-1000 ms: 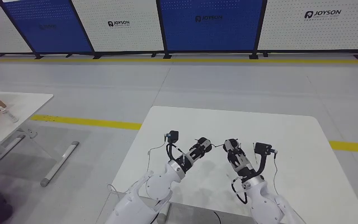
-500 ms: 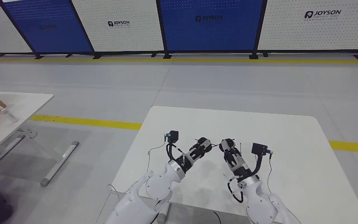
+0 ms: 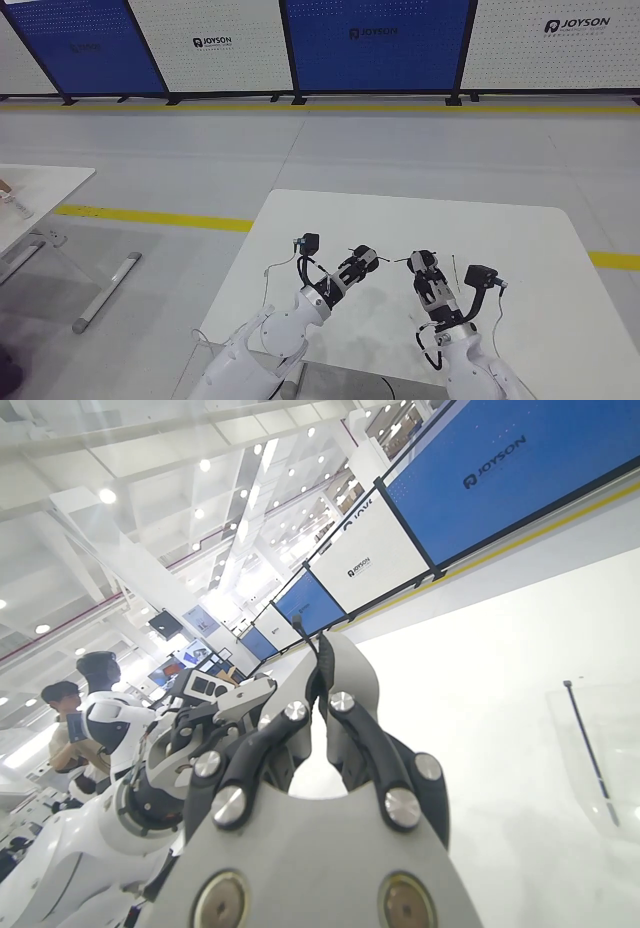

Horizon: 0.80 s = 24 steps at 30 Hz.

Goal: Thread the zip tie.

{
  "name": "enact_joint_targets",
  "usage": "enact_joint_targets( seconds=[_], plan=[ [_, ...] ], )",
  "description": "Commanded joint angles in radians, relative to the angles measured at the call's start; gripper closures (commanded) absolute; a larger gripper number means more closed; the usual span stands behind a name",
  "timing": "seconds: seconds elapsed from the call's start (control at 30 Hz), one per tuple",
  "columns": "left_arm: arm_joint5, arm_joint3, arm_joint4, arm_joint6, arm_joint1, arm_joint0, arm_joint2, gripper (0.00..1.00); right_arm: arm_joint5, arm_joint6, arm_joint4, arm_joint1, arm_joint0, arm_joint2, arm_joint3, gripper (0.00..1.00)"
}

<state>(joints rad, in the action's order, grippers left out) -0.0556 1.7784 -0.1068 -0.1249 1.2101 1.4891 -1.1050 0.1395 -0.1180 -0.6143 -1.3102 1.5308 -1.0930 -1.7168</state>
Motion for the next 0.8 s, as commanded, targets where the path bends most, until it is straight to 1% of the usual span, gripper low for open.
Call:
enact_joint_targets(
  seconds=[0.0, 0.77],
  plan=[
    [0.0, 0.0, 0.0, 0.0, 0.0, 0.0, 0.0, 1.0, 0.0, 0.0, 0.0, 0.0, 0.0, 0.0, 0.0, 1.0],
    [0.002, -0.002, 0.008, -0.001, 0.0, -0.001, -0.001, 1.0, 0.0, 0.0, 0.0, 0.0, 0.0, 0.0, 0.0, 1.0]
  ],
)
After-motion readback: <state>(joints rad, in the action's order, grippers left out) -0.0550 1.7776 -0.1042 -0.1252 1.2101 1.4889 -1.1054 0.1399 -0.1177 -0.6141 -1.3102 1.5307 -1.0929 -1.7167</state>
